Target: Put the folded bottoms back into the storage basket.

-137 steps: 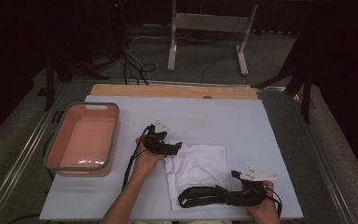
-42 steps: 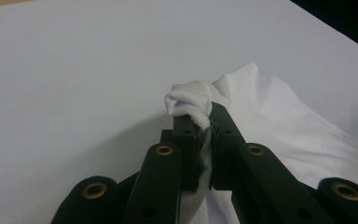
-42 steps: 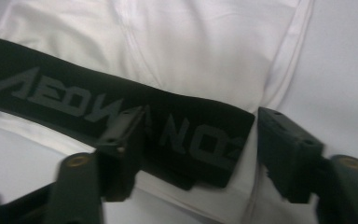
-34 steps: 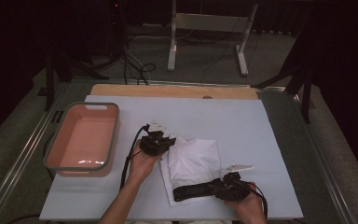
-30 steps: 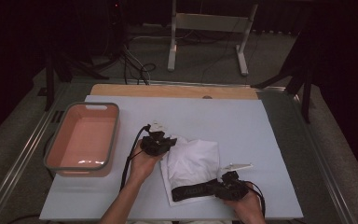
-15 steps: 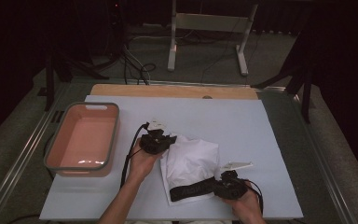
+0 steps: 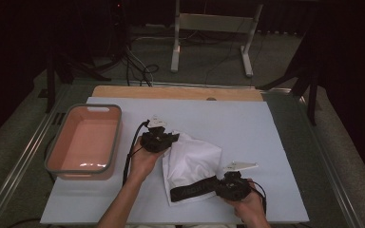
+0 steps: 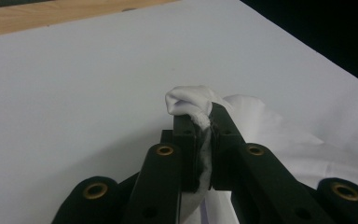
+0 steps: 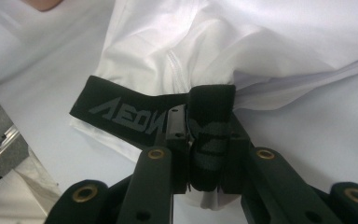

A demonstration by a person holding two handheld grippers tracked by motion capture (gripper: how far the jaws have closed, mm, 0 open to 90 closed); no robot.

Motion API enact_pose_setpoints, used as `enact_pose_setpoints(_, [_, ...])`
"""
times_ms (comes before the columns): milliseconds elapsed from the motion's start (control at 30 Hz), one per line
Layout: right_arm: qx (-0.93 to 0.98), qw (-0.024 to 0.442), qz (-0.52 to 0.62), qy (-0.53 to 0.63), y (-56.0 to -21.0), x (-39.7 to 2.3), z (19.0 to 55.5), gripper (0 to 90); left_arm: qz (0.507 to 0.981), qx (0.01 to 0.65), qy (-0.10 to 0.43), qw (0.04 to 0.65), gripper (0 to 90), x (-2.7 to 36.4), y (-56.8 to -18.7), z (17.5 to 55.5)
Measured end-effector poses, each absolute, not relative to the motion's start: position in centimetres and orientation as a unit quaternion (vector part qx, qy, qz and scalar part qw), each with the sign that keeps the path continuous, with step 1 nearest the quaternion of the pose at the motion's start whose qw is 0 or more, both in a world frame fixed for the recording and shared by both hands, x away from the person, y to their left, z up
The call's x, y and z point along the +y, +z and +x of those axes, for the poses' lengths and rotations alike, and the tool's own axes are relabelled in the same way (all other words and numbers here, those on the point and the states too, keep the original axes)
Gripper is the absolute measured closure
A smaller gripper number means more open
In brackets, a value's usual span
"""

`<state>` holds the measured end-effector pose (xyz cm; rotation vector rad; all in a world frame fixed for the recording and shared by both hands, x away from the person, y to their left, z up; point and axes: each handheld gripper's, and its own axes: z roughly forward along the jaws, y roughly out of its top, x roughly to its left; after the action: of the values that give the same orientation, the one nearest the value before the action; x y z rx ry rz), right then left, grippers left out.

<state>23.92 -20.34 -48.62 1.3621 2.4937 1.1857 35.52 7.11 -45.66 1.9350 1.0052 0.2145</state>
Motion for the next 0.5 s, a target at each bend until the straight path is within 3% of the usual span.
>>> enact_pose_setpoints(500, [0.807,0.047,0.428,0.405,-46.9,-19.7,25.0,78.0,0.784,0.403,0.092,0.463,84.0,7.3,-44.2,36.0])
